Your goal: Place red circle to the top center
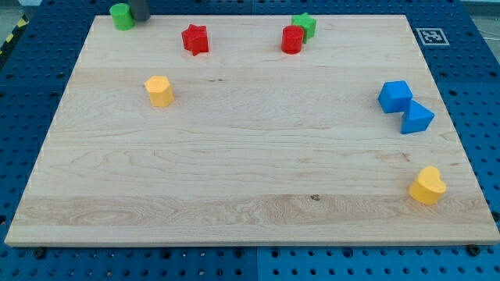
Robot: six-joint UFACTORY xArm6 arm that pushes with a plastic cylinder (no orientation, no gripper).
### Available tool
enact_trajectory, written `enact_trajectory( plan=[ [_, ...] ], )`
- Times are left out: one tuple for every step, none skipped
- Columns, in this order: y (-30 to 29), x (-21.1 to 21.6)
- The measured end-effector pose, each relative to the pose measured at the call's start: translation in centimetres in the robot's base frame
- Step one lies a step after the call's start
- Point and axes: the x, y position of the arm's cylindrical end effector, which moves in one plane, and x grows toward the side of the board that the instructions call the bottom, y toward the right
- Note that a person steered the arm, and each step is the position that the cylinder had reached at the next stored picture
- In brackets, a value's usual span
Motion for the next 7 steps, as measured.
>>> enact_trajectory(
  plan=[
    [3.9, 0.4],
    [7.0, 1.7],
    [7.3, 1.7],
    [7.4, 1.7],
    [10.3, 1.7],
    [14.0, 2.3],
    [17.1, 5.4]
  ],
)
